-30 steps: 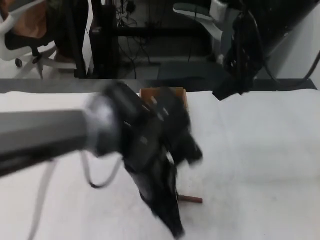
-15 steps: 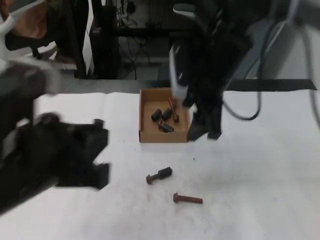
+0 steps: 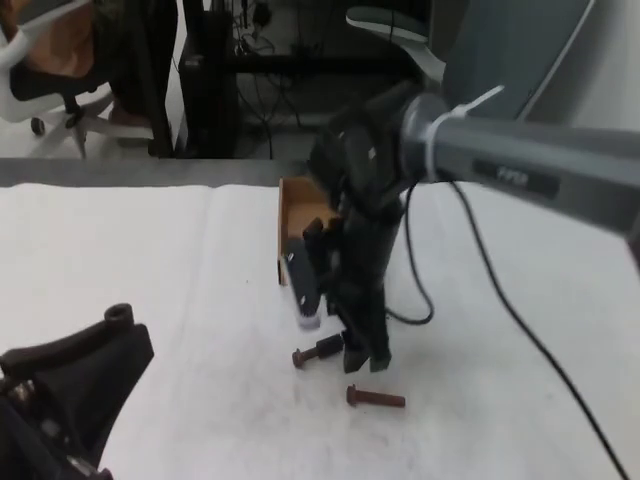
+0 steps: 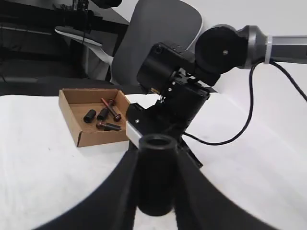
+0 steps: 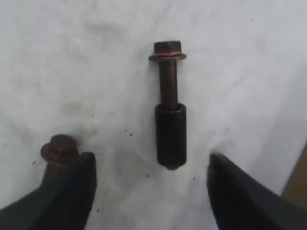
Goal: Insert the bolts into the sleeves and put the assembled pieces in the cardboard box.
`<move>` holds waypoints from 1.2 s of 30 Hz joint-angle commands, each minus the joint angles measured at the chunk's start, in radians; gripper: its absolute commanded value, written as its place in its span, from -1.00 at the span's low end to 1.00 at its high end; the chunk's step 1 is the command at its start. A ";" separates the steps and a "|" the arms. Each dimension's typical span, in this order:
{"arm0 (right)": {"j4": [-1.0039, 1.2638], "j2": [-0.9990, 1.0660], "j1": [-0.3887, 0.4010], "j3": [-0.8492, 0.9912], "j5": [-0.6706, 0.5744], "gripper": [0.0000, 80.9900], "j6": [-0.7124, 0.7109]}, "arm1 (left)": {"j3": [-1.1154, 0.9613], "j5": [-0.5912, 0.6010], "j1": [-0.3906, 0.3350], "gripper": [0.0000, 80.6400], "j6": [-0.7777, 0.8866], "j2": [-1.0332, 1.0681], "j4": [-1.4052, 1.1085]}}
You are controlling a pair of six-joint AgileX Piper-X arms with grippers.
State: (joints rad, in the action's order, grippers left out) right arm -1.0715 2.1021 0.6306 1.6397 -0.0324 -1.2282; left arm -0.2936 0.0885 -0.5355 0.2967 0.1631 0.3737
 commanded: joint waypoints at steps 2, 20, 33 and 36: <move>0.041 0.016 0.016 0.004 0.051 -0.04 -0.006 | -0.002 0.012 0.003 -0.95 0.010 -0.011 -0.012; 0.105 0.036 0.016 -0.012 0.032 0.14 0.058 | -0.002 0.056 0.003 -0.95 0.011 -0.011 -0.012; 0.151 0.056 0.013 -0.010 -0.309 -0.99 0.261 | -0.002 0.056 0.003 -0.95 0.011 -0.011 -0.012; 0.235 0.056 0.016 -0.012 -0.401 -0.99 0.357 | -0.002 0.073 0.003 -0.95 0.011 -0.011 -0.012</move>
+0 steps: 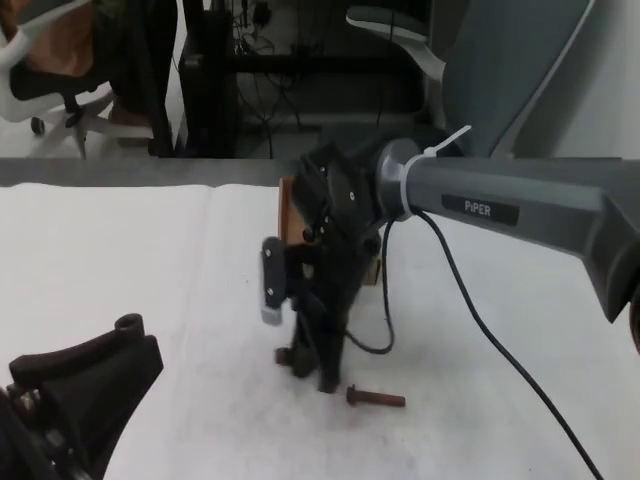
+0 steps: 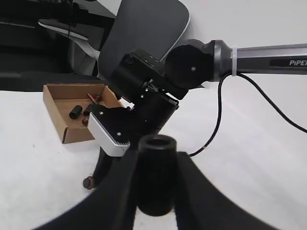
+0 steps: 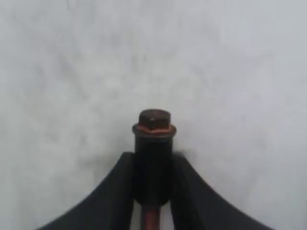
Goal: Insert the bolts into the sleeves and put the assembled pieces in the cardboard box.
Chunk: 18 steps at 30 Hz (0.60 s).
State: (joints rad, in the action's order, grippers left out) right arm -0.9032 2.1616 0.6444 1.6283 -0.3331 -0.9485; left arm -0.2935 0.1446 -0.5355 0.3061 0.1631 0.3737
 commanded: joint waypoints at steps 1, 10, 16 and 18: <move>0.094 -0.004 0.002 -0.001 -0.107 -0.99 0.095 | -0.002 0.021 0.003 -0.95 0.002 -0.011 -0.012; 0.372 -0.010 -0.020 0.003 -0.039 -0.99 0.255 | -0.002 0.045 0.003 -0.95 0.002 -0.011 -0.012; 0.491 -0.061 -0.071 0.008 0.211 -0.99 0.387 | -0.002 0.045 0.003 -0.95 0.002 -0.011 -0.012; 0.528 -0.077 -0.085 0.008 0.322 -0.99 0.402 | -0.002 0.045 0.003 -0.95 0.002 -0.011 -0.012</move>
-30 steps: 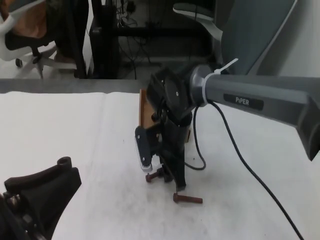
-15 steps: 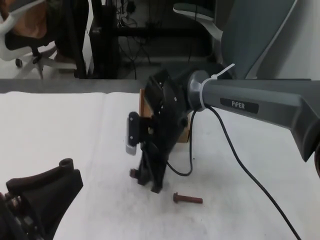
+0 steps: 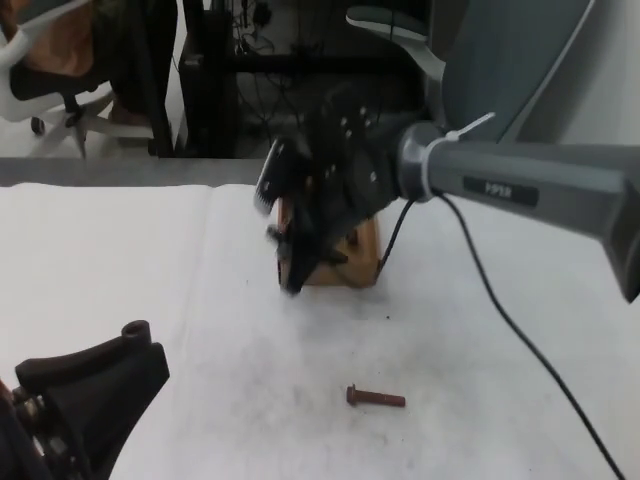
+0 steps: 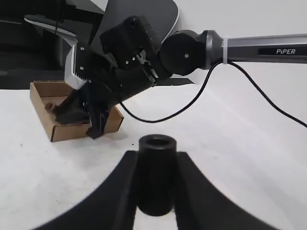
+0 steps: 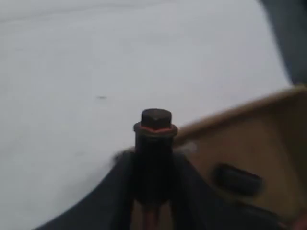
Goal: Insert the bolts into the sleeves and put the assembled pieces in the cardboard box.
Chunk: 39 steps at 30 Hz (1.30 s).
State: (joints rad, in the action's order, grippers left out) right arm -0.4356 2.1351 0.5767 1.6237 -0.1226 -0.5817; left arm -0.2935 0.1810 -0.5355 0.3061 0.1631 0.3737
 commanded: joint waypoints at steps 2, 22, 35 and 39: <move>0.087 -0.062 -0.036 0.012 0.108 -0.99 0.074 | -0.002 0.009 0.003 -0.95 0.002 -0.011 -0.012; -0.415 -0.126 -0.064 0.020 0.123 0.31 0.042 | -0.002 0.004 0.003 -0.95 0.002 -0.011 -0.012; -0.768 -0.154 -0.008 -0.045 -0.042 0.23 -0.075 | -0.002 0.008 0.003 -0.95 0.002 -0.011 -0.012; -0.767 -0.154 0.018 -0.130 -0.057 0.23 -0.082 | -0.002 0.007 0.003 -0.95 -0.001 -0.011 0.010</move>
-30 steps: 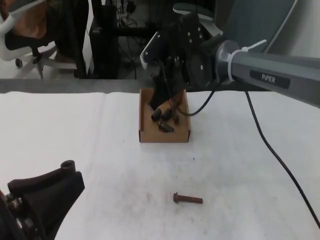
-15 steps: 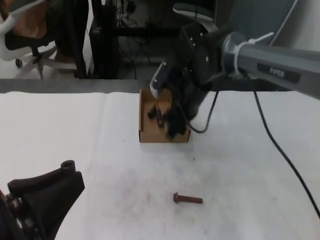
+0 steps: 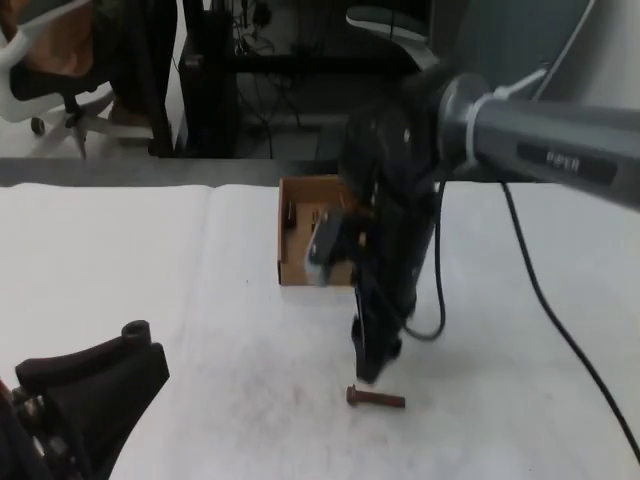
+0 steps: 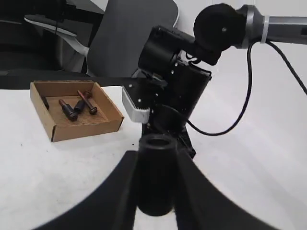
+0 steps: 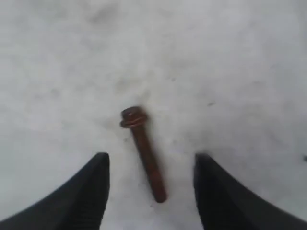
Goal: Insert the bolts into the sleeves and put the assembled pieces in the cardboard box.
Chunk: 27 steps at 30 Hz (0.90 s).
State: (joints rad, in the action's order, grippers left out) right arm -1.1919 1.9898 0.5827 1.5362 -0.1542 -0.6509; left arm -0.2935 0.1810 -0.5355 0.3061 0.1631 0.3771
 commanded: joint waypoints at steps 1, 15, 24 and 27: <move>0.011 -0.009 0.018 -0.068 -0.036 0.23 -0.011 | -0.002 0.007 0.003 -0.95 -0.006 -0.011 0.017; 0.357 -0.009 0.029 -0.238 0.020 -0.90 0.059 | -0.002 0.052 0.003 -0.95 -0.045 -0.011 0.104; 0.427 -0.094 0.038 -0.242 0.055 -0.99 0.074 | 0.018 0.060 0.003 -0.95 -0.107 -0.011 0.029; 0.502 -0.218 0.049 -0.242 0.055 -0.99 0.120 | 0.096 0.098 0.003 -0.95 -0.095 -0.011 -0.173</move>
State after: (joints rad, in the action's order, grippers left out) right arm -0.7597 1.8824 0.6212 1.2835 -0.0963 -0.5624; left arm -0.2451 0.2511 -0.5355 0.2155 0.1631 0.3446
